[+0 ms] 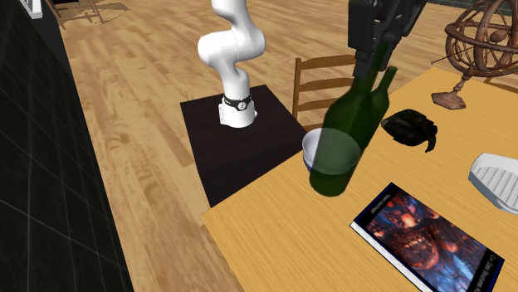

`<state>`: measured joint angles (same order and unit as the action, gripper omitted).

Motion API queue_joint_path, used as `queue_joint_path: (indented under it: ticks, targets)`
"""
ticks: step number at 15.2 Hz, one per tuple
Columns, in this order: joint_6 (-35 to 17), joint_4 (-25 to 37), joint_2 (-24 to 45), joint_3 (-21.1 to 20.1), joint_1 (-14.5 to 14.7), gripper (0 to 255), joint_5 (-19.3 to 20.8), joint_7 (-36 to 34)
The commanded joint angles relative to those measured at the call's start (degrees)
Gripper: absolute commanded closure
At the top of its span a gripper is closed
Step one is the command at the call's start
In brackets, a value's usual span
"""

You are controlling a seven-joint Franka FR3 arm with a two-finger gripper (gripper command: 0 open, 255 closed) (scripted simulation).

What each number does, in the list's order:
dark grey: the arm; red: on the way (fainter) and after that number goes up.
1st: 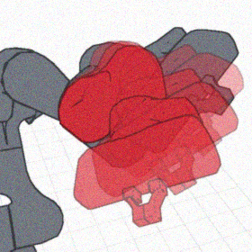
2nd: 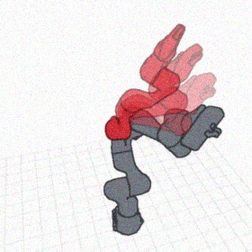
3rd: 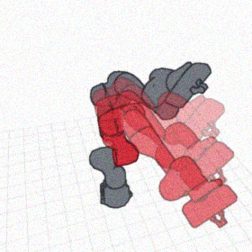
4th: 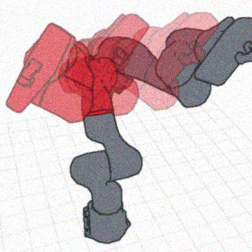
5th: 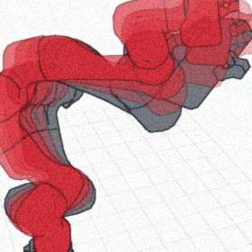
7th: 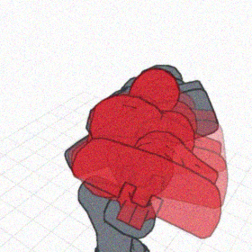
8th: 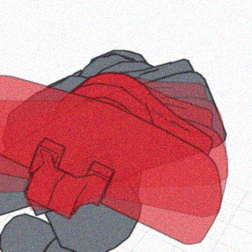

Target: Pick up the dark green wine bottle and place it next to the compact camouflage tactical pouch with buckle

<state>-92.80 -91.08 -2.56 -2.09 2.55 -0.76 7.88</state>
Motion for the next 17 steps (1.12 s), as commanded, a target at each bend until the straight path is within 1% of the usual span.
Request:
queue_joint_path:
  ticks: [1,9,17]
  targets:
    - [-0.56,-2.43,-1.93,-1.23,1.12,255,0.02,-2.42]
    - [-1.16,-9.01,-8.06,-7.01,5.55,255,-0.62,-12.51]
    - [-0.97,-11.08,-10.53,-13.60,9.90,255,-1.66,-23.25]
